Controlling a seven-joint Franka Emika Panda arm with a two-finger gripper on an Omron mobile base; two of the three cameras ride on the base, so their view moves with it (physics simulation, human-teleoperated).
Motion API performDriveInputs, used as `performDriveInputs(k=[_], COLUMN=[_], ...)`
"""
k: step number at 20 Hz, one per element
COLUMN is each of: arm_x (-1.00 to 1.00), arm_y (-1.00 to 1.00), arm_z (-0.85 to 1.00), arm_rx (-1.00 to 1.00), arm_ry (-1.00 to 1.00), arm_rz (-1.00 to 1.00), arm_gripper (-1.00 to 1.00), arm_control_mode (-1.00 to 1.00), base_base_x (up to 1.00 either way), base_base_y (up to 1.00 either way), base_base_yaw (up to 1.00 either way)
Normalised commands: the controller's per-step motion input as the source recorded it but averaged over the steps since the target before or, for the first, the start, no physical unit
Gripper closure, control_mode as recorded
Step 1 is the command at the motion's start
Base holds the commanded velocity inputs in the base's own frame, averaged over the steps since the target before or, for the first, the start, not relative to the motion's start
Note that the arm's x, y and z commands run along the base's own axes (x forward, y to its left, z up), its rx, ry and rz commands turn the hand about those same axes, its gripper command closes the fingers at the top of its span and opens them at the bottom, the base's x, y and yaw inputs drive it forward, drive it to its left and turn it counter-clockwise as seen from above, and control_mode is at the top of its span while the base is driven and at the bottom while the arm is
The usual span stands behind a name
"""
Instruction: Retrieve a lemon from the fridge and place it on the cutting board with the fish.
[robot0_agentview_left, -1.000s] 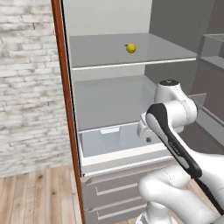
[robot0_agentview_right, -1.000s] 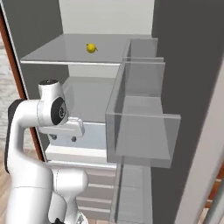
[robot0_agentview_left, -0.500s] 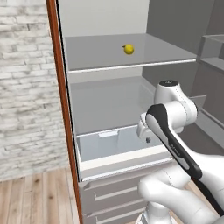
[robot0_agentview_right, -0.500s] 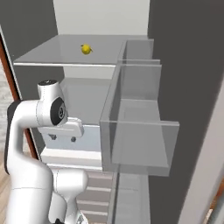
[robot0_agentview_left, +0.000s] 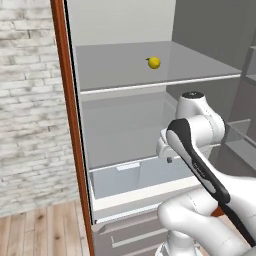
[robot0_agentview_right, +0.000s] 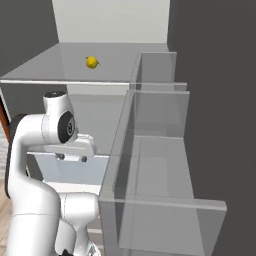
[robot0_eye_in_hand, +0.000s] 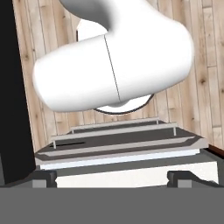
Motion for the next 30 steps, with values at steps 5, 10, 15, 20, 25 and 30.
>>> performDriveInputs(k=[5,10,15,20,25,30], arm_x=[0.00,0.00,0.00,0.00,-0.04,0.00], arm_y=[0.00,0.00,0.00,0.00,0.01,0.00], arm_z=[0.00,0.00,0.00,0.37,0.81,0.97], arm_rx=[0.00,0.00,0.00,0.00,0.00,-0.05], arm_ry=[0.00,0.00,-0.02,-0.27,-0.52,-0.50], arm_rz=[0.00,0.00,0.00,0.00,0.00,0.00], arm_gripper=[-1.00,-1.00,-1.00,-1.00,-1.00,-1.00], arm_control_mode=[1.00,1.00,-1.00,-1.00,-1.00,-1.00], base_base_x=[0.39,0.33,0.05,0.00,0.00,0.00], base_base_y=[0.06,0.01,0.00,0.00,0.00,0.00], base_base_yaw=[0.00,0.00,0.00,0.00,0.00,0.00])
